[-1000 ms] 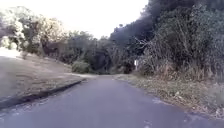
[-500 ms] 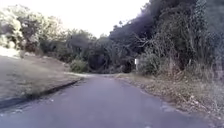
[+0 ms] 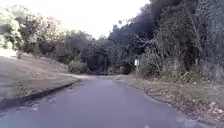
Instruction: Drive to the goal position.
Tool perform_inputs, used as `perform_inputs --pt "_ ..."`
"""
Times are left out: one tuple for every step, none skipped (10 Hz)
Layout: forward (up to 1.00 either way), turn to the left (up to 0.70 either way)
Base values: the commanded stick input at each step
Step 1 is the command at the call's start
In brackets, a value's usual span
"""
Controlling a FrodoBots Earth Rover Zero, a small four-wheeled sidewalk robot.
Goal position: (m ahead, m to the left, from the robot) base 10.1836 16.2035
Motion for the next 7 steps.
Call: perform_inputs --pt "1.00 0.00" --pt "1.00 0.06" --pt "1.00 0.32" --pt "1.00 0.40" --pt "1.00 0.40" --pt "1.00 0.40" --pt "1.00 0.22"
